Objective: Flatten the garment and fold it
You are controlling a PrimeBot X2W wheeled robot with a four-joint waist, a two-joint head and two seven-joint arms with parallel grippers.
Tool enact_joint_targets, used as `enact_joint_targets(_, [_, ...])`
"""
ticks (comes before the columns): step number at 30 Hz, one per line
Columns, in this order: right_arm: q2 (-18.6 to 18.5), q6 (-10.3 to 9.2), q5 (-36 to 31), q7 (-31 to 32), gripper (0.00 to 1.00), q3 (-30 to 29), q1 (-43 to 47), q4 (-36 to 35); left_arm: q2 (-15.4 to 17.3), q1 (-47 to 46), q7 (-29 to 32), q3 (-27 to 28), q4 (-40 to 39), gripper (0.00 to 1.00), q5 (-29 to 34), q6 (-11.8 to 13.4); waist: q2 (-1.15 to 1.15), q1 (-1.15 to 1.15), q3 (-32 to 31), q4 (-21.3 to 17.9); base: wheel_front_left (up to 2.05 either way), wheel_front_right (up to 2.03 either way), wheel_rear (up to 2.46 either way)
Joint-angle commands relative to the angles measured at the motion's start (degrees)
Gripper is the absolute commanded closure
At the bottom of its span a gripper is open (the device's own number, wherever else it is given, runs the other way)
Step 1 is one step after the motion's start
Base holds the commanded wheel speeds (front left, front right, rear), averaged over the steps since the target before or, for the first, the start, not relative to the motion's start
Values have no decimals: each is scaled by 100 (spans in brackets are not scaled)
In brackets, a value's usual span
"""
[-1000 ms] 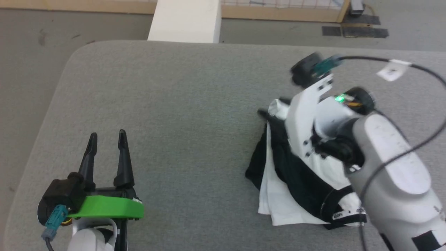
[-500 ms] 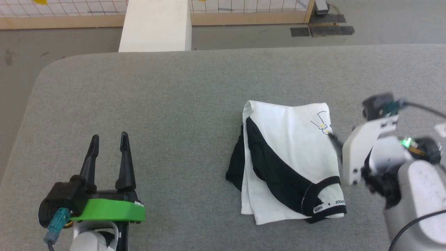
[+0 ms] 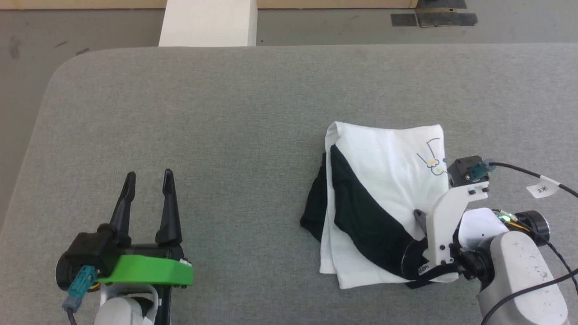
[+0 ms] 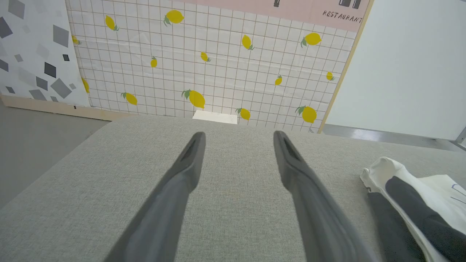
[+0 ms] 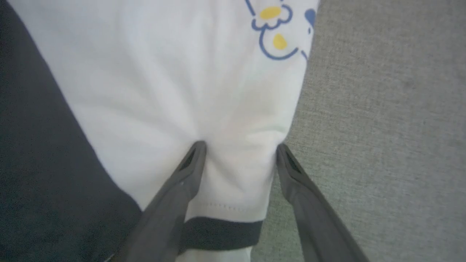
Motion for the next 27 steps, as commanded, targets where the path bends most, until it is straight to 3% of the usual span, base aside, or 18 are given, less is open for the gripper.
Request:
enact_joint_targets(1, [27, -9, -56, 85, 0, 28, 32, 167, -18, -91, -27, 10, 13, 0, 0, -29, 0, 0, 34, 25, 0, 0, 0])
enact_joint_targets(3, [36, -9, 3, 162, 0, 17, 9, 287, -18, -97, -27, 14, 19, 0, -8, -31, 0, 0, 48, 31, 0, 0, 0])
enact_joint_targets(4, [36, -9, 25, 172, 78, 25, -8, 313, -18, -102, -27, 13, 22, 0, -11, -32, 0, 0, 56, 33, 0, 0, 0])
enact_joint_targets(5, [25, -9, 60, 170, 100, 42, -32, 335, -18, -114, -27, 10, 27, 0, -13, -33, 0, 0, 65, 35, 0, 0, 0])
enact_joint_targets(11, [-213, -9, 300, 114, 100, 220, -207, 278, -18, -157, -27, -38, 33, 0, -12, -40, 0, 0, 76, -86, 0, 0, 0])
enact_joint_targets(14, [-477, -9, 521, 113, 100, 621, -295, 141, -18, -177, -27, -67, -58, 0, -46, -19, 0, 0, 114, -303, 0, 0, 0])
enact_joint_targets(24, [-1908, -9, 1412, -46, 100, 2991, -1635, 21, 55, -81, -27, 303, -528, 0, -5, 187, 0, 0, 558, -2075, 0, 0, 0])
enact_joint_targets(27, [-2096, -9, 1598, -224, 100, 3278, -1934, 181, 128, -110, -27, 341, -588, 0, 45, 199, 0, 0, 681, -2390, 0, 0, 0])
